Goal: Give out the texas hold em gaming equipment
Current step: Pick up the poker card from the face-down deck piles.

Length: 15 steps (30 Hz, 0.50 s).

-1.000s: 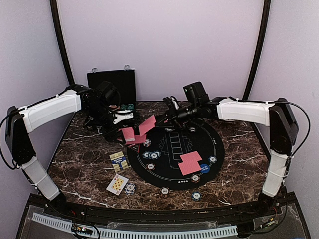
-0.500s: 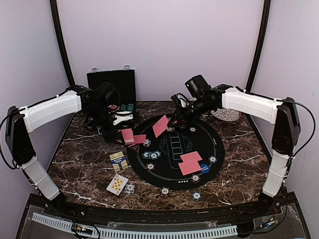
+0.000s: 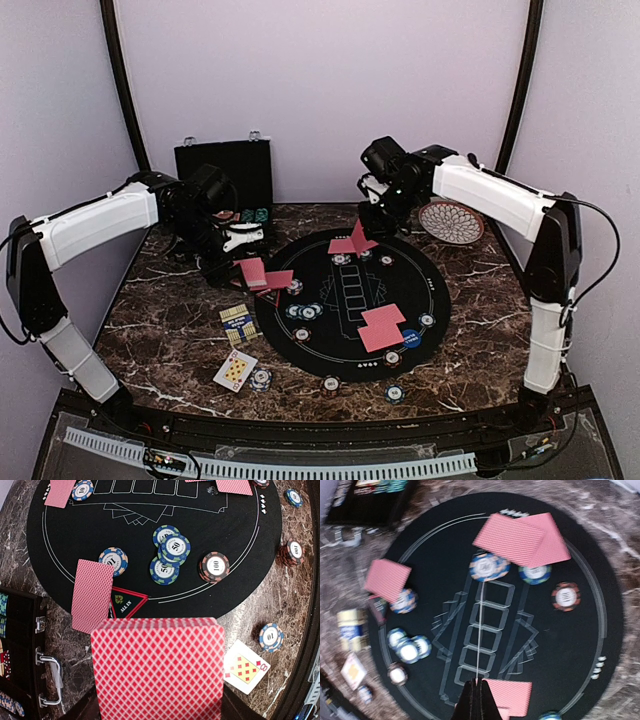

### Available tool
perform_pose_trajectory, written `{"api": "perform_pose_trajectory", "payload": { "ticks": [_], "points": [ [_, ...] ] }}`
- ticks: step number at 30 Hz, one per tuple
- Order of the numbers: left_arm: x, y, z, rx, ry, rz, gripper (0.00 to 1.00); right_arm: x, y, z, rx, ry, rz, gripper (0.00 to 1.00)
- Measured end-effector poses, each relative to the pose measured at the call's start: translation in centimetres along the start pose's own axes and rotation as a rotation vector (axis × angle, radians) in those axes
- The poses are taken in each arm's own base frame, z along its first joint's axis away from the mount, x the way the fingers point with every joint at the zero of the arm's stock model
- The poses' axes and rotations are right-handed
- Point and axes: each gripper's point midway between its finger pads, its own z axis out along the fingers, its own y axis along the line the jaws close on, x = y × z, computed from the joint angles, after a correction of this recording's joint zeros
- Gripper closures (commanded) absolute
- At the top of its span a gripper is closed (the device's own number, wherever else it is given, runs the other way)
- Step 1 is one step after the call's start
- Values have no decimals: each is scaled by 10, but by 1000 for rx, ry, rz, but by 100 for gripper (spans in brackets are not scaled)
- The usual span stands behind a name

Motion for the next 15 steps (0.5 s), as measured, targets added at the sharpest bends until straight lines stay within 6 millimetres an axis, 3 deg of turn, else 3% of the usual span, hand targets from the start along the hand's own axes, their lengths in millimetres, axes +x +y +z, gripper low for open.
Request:
{"api": "perform_pose_trajectory", "payload": {
  "ticks": [3, 7, 15],
  "points": [
    [0, 0, -1, -1, 0, 0, 100, -8, -12, 4, 128, -13, -30, 100],
    [1, -1, -1, -1, 1, 0, 100, -13, -12, 8, 289, -29, -99, 100],
    [2, -1, -5, -8, 6, 1, 100, -2, -6, 28, 503, -10, -225, 100]
  ]
}}
